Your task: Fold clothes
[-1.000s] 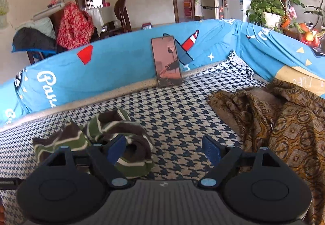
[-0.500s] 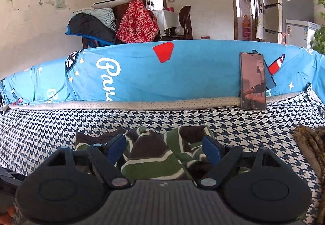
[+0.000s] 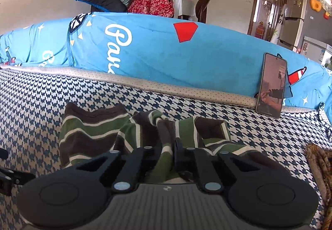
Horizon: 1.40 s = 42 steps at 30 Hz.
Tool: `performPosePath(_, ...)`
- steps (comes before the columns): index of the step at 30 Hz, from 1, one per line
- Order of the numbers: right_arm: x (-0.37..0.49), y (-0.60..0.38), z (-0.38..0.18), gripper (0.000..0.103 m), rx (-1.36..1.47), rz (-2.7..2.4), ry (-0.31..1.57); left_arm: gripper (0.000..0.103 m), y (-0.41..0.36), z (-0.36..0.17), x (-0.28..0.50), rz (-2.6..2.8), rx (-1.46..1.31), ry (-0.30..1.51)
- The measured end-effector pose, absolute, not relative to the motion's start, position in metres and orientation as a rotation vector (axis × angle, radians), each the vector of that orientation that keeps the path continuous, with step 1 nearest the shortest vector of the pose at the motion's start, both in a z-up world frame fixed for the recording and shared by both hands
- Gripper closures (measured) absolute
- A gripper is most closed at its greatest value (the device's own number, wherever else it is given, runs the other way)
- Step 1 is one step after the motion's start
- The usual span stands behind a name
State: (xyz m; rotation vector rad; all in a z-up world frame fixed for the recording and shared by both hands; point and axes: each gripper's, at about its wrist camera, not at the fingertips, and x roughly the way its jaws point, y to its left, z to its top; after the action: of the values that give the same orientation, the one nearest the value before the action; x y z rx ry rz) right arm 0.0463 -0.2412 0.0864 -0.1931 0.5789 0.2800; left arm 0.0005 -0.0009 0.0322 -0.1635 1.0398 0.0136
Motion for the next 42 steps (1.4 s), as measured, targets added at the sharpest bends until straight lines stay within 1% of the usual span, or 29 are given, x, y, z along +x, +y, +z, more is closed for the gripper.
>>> performPosePath(10, 0.016, -0.253, 0.145, 0.095, 0.25, 0.481, 0.376, 0.0, 0.02, 0.048, -0.025, 0.031, -0.184, 1.0)
performPosePath(13, 0.008, -0.25, 0.155, 0.095, 0.345, 0.57, 0.343, 0.0, 0.038, 0.063, -0.037, 0.1, -0.202, 0.918)
performPosePath(15, 0.003, -0.242, 0.155, 0.095, 0.395, 0.67, 0.363, 0.0, 0.052, 0.074, -0.046, 0.161, -0.221, 0.857)
performPosePath(19, -0.011, -0.214, 0.149, 0.094, 0.273, 0.776, 0.427, 0.0, 0.08, 0.087, -0.06, 0.238, -0.285, 0.798)
performPosePath(21, -0.019, -0.203, 0.139, 0.091, 0.214, 0.83, 0.496, 0.0, 0.088, 0.089, -0.065, 0.24, -0.312, 0.802)
performPosePath(26, -0.045, -0.179, 0.112, 0.091, -0.027, 0.916, 0.625, 0.0, 0.071, 0.083, -0.053, 0.194, -0.326, 0.815)
performPosePath(31, -0.063, -0.17, 0.092, 0.089, -0.146, 0.991, 0.703, 0.0, 0.058, 0.079, -0.046, 0.14, -0.34, 0.822)
performPosePath(35, -0.072, -0.164, 0.081, 0.082, -0.246, 1.071, 0.767, 0.0, 0.043, 0.076, -0.044, 0.098, -0.329, 0.834)
performPosePath(39, -0.074, -0.167, 0.082, 0.072, -0.273, 1.118, 0.758, 0.0, 0.03, 0.07, -0.042, 0.082, -0.307, 0.855)
performPosePath(42, -0.071, -0.174, 0.09, 0.066, -0.24, 1.124, 0.721, 0.0, 0.023, 0.067, -0.041, 0.077, -0.3, 0.869)
